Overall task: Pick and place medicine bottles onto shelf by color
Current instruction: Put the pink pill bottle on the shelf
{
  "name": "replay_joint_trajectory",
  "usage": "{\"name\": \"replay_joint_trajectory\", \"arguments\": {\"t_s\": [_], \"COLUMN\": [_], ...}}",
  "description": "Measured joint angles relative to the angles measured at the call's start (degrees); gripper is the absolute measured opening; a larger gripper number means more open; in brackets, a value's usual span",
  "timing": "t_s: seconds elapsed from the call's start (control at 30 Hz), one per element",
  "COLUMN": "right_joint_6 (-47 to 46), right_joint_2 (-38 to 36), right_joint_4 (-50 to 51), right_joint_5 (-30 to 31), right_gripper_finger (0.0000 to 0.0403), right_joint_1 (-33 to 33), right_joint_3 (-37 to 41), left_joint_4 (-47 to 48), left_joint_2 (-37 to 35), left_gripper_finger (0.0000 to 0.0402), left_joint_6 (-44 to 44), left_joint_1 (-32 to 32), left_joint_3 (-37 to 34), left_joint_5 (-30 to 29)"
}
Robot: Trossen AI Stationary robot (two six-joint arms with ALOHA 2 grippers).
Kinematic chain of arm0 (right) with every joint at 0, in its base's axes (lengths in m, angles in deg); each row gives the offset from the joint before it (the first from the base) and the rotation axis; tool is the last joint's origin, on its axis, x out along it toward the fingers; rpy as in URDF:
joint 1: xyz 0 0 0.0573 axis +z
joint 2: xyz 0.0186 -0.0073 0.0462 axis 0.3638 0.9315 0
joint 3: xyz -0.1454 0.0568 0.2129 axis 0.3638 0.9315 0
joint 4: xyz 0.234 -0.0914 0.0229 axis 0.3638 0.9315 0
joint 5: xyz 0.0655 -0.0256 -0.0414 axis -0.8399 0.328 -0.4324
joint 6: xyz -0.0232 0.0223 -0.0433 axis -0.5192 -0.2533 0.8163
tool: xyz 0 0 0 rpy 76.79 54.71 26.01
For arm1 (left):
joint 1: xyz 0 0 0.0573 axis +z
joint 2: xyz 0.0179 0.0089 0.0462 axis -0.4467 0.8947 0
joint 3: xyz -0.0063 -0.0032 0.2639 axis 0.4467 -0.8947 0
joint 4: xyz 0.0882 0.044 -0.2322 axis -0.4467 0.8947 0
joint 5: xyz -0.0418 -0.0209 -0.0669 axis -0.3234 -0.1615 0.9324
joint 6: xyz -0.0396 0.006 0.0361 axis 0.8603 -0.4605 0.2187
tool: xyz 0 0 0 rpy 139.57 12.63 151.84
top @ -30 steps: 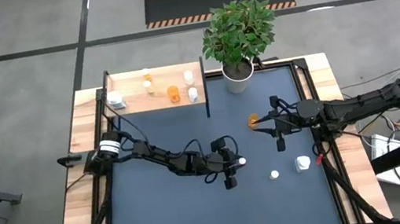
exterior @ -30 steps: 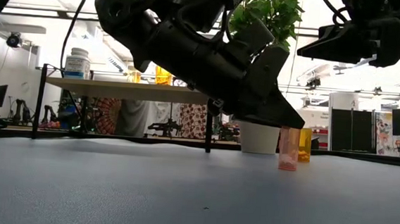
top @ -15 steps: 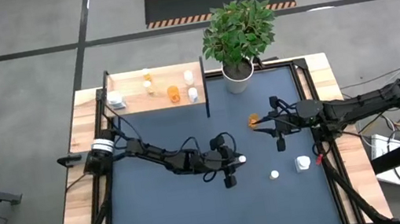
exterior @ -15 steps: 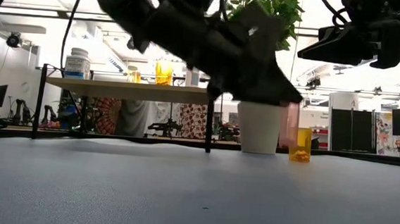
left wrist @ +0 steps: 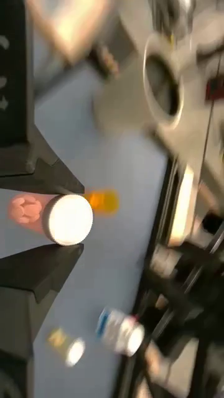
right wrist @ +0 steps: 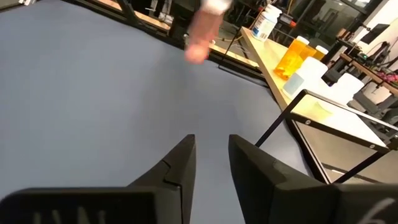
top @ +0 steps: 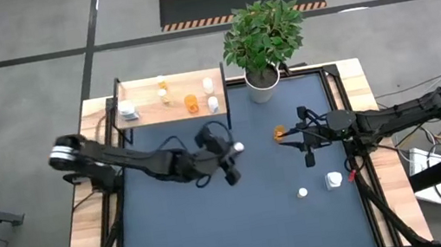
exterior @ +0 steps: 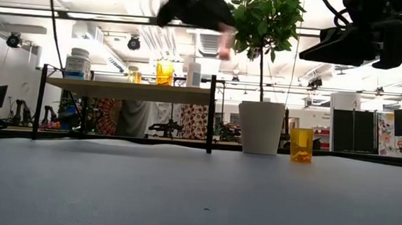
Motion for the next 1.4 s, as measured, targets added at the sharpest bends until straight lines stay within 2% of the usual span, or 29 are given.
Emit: {"name": "replay_joint_trajectory", "arguments": {"t_s": [0.27, 0.43, 0.57, 0.87, 1.17, 1.4], "right_joint_6": [0.0, 0.1, 0.1, 0.1, 0.1, 0.1], "right_joint_2": [0.0, 0.0, 0.0, 0.0, 0.0, 0.0], "right_joint_4": [0.0, 0.0, 0.0, 0.0, 0.0, 0.0], "right_joint_5": [0.0, 0.0, 0.0, 0.0, 0.0, 0.0], "right_gripper_finger": [0.0088, 0.0093, 0.0091, 0.0082, 0.0082, 0.0082], "right_joint_1": [0.0, 0.0, 0.0, 0.0, 0.0, 0.0], "right_joint_3": [0.0, 0.0, 0.0, 0.0, 0.0, 0.0], "left_joint_4": [16.5, 26.2, 33.1, 45.7, 46.3, 43.8], "left_joint_2": [-12.3, -16.5, -18.0, -16.4, -15.0, -14.8], "left_gripper_finger": [0.0107, 0.0107, 0.0107, 0.0107, 0.0107, 0.0107], "left_joint_6": [5.2, 14.3, 22.1, 36.5, 47.4, 56.0], "left_joint_1": [0.0, 0.2, 1.3, 8.1, 13.7, 14.1], "left_joint_3": [-0.8, -0.8, -0.8, -1.0, -6.3, -12.5], "left_joint_5": [-15.3, -27.5, -33.5, -34.2, -34.1, -33.8]}}
